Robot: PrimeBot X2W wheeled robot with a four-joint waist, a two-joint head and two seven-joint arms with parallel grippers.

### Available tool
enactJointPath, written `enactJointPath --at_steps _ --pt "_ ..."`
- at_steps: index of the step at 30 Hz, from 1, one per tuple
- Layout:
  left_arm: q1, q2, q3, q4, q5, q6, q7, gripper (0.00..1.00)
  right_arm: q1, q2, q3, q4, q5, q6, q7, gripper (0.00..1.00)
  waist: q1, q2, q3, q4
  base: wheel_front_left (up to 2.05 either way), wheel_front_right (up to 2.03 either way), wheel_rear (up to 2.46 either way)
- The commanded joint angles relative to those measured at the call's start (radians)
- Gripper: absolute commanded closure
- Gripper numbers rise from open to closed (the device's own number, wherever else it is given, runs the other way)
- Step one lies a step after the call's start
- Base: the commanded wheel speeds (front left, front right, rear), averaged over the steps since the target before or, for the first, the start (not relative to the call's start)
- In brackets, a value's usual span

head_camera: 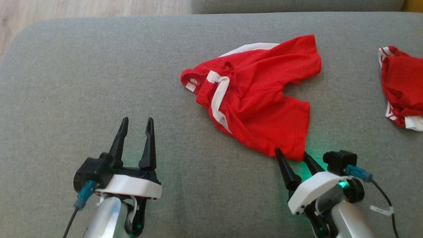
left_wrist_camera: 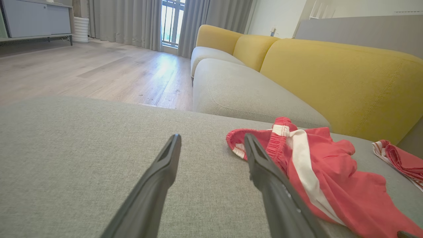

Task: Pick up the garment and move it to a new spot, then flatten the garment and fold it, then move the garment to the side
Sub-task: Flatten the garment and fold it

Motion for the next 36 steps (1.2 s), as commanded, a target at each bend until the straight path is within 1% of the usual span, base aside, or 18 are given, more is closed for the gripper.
enactJointPath --at_steps 1,5,10,14,22,28,29,30,32,33,36 --pt "-0.038 0.004 0.035 -0.027 0.005 0.000 -0.010 0.00 -0.017 0.002 0.029 -0.032 0.006 0.007 -0.001 0.00 -0.0001 0.0000 -0.001 0.000 0.00 0.00 0.00" --pt "-0.039 0.003 0.034 -0.026 0.005 0.000 -0.010 0.00 -0.020 0.002 0.030 -0.041 -0.002 0.007 -0.010 0.00 -0.0001 0.0000 -0.002 -0.001 0.00 0.00 0.00" --pt "-0.036 0.002 0.038 -0.025 0.004 0.001 -0.010 0.00 -0.022 0.002 -0.003 -0.055 -0.039 0.007 -0.035 0.00 -0.0001 0.0000 -0.007 -0.003 0.00 0.00 0.00" --pt "-0.034 0.001 0.041 -0.025 0.006 0.000 -0.010 0.00 -0.018 0.002 -0.018 -0.066 -0.052 0.007 -0.034 0.00 -0.0001 0.0000 -0.011 -0.005 0.00 0.00 0.00" --pt "-0.034 0.000 0.038 -0.025 0.006 -0.002 -0.010 0.00 -0.005 0.002 0.016 -0.070 -0.041 0.007 0.010 0.00 -0.0001 0.0000 -0.013 -0.007 0.00 0.00 0.00" --pt "-0.034 0.000 0.040 -0.026 0.006 -0.002 -0.010 0.00 -0.007 0.002 0.022 -0.069 -0.040 0.007 0.014 0.00 -0.0001 0.0000 -0.009 -0.002 0.00 0.00 0.00" --pt "-0.034 0.000 0.041 -0.026 0.007 -0.002 -0.010 0.00 -0.008 0.002 0.022 -0.068 -0.040 0.007 0.014 0.01 -0.0001 0.0000 -0.008 -0.001 0.00 0.00 0.00" --pt "-0.035 0.000 0.041 -0.026 0.007 -0.002 -0.010 0.00 -0.009 0.002 0.021 -0.068 -0.039 0.007 0.014 0.26 -0.0001 0.0000 -0.007 -0.001 0.00 0.00 0.00" --pt "-0.036 0.000 0.042 -0.026 0.008 -0.002 -0.010 0.00 -0.012 0.002 0.019 -0.066 -0.041 0.007 0.014 0.93 -0.0001 0.0000 -0.006 0.001 0.00 0.00 0.00" --pt "-0.036 0.000 0.042 -0.025 0.008 -0.002 -0.010 0.00 -0.014 0.002 0.017 -0.067 -0.044 0.007 0.011 1.00 -0.0001 0.0000 -0.005 0.002 0.00 0.00 0.00" --pt "-0.036 0.000 0.040 -0.024 0.007 -0.003 -0.010 0.00 -0.025 0.002 0.004 -0.079 -0.043 0.007 -0.009 1.00 -0.0001 0.0000 -0.005 0.003 0.00 0.00 0.00"
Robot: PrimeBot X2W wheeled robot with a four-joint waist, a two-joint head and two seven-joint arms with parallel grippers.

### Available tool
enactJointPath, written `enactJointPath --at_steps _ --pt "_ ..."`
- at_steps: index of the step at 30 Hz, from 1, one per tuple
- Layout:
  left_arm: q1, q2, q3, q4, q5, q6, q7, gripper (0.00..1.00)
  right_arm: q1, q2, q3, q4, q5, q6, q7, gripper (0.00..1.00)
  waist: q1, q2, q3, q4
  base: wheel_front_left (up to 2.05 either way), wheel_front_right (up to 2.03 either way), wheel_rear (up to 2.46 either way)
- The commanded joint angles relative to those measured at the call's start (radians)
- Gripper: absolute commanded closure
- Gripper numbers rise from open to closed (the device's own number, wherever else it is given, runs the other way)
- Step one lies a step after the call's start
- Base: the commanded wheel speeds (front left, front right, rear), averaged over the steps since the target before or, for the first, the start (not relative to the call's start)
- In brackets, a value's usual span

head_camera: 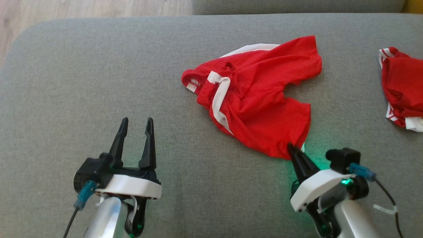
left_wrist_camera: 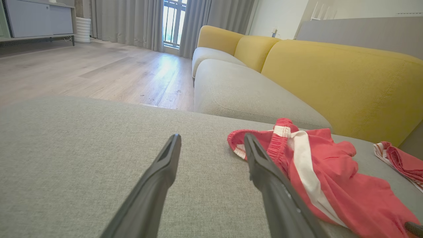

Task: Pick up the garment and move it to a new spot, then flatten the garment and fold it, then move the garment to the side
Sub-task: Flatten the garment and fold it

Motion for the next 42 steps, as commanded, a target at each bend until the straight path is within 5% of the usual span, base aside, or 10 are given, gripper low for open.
enactJointPath --at_steps 1,14,32,33,34,42 --pt "-0.036 0.003 0.035 -0.027 0.007 -0.002 -0.009 0.00 -0.037 0.002 0.014 -0.042 0.002 0.007 -0.018 1.00 0.0000 0.0000 -0.001 0.000 0.00 0.00 0.00" --pt "-0.041 0.003 0.026 -0.028 0.005 -0.003 -0.009 0.00 -0.159 -0.001 -0.134 -0.070 -0.005 0.007 -0.005 1.00 0.0000 0.0000 0.003 0.016 0.00 0.00 0.00" --pt "-0.046 0.003 0.012 -0.025 0.000 0.001 -0.009 0.00 -0.354 -0.053 -0.323 0.253 -0.186 0.007 0.032 1.00 0.0000 0.0000 0.013 0.063 0.00 0.00 0.00" --pt "-0.045 0.003 0.012 -0.025 -0.001 0.002 -0.009 0.00 -0.362 -0.051 -0.335 0.271 -0.205 0.007 0.024 0.17 0.0000 0.0000 0.012 0.062 0.00 0.00 0.00" --pt "-0.045 0.003 0.012 -0.025 -0.001 0.002 -0.009 0.00 -0.370 -0.047 -0.340 0.288 -0.222 0.007 0.016 0.00 0.0000 0.0000 0.011 0.060 0.00 0.00 0.00" --pt "-0.035 0.004 0.024 -0.026 0.004 0.005 -0.009 0.00 -0.376 -0.014 -0.339 0.316 -0.260 0.007 -0.080 0.00 0.0000 0.0000 -0.013 0.024 0.00 0.00 0.00"
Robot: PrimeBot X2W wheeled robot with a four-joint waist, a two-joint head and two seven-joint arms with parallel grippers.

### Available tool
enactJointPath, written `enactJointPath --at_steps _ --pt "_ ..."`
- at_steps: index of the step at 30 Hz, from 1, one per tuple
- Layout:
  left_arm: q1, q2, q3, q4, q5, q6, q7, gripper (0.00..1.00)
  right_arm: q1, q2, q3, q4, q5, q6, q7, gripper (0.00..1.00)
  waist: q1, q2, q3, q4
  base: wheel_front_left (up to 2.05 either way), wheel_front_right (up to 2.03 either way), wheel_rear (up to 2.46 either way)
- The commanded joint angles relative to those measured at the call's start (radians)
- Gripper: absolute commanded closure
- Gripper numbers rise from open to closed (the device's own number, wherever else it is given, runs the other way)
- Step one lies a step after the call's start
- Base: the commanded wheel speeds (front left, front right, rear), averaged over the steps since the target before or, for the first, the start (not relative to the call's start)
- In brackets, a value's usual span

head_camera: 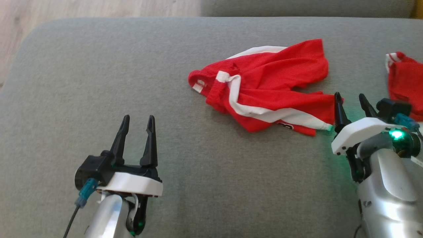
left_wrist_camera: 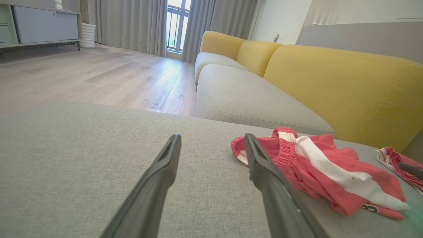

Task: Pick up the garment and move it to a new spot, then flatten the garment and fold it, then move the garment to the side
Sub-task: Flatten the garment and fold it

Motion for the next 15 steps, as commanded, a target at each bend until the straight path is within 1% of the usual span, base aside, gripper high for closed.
enactJointPath --at_steps 1,5,9,15 --pt "-0.020 0.007 0.037 -0.031 0.005 0.004 -0.009 0.00 -0.018 0.010 0.027 -0.040 -0.005 0.007 -0.030 0.00 0.0000 0.0000 -0.011 -0.017 0.00 0.00 0.00" --pt "-0.015 0.011 0.048 -0.039 0.008 0.005 -0.009 0.00 0.041 0.019 0.052 -0.103 0.019 0.007 -0.083 0.00 0.0000 0.0000 -0.023 -0.046 0.00 0.00 0.00" --pt "-0.010 0.016 0.059 -0.051 0.010 0.005 -0.009 0.00 0.126 0.021 0.111 -0.195 0.105 0.007 -0.120 0.00 0.0000 0.0000 -0.030 -0.073 0.00 0.00 0.00" --pt "-0.005 0.024 0.080 -0.070 0.010 0.006 -0.009 0.00 0.261 0.021 0.159 -0.320 0.167 0.007 -0.160 0.00 0.0000 0.0000 -0.041 -0.103 0.00 0.00 0.00"
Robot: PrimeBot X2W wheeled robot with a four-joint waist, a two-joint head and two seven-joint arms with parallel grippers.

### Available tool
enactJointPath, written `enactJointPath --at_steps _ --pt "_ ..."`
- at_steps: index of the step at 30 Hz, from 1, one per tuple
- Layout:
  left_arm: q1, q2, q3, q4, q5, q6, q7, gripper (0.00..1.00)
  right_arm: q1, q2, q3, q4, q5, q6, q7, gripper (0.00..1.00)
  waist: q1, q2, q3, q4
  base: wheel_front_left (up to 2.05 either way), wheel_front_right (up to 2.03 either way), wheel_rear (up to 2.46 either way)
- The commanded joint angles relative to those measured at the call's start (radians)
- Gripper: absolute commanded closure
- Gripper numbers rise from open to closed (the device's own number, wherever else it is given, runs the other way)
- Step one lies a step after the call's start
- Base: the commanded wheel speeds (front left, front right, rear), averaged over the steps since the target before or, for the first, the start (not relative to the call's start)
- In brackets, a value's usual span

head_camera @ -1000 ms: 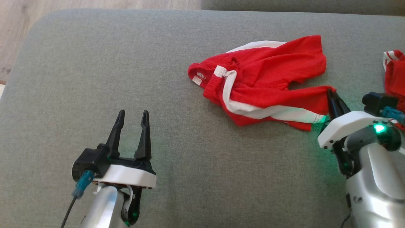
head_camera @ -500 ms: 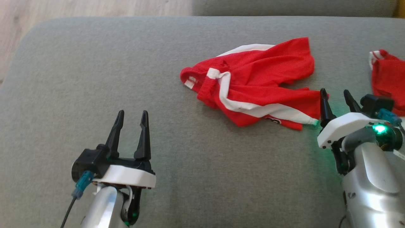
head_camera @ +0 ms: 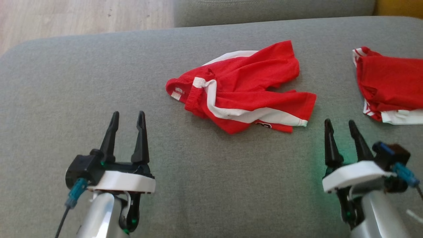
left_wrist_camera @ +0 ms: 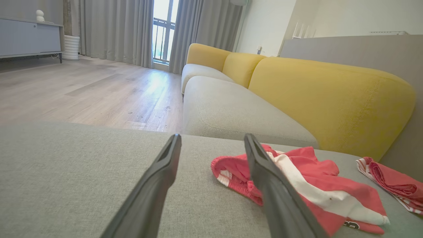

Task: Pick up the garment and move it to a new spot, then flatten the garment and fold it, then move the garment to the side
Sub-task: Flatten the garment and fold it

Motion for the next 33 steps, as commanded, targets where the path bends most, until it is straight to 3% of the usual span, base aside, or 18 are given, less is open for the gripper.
enactJointPath --at_steps 1,16,33 --pt "-0.012 0.017 0.043 -0.041 0.009 0.006 -0.009 0.00 0.000 0.002 0.030 -0.050 0.012 0.007 -0.017 0.00 0.0001 0.0000 -0.001 -0.010 0.00 0.00 0.00" --pt "-0.070 0.021 0.029 -0.034 -0.023 -0.010 0.031 0.00 0.021 0.003 0.068 -0.134 0.035 0.007 -0.008 0.00 0.0001 0.0000 0.045 -0.033 0.00 0.00 0.00" --pt "-0.398 0.015 -0.143 0.112 -0.165 -0.033 0.423 0.00 -0.027 0.003 0.100 -0.129 0.039 0.007 -0.016 0.00 0.0001 0.0000 0.149 -0.071 0.00 0.00 0.00"
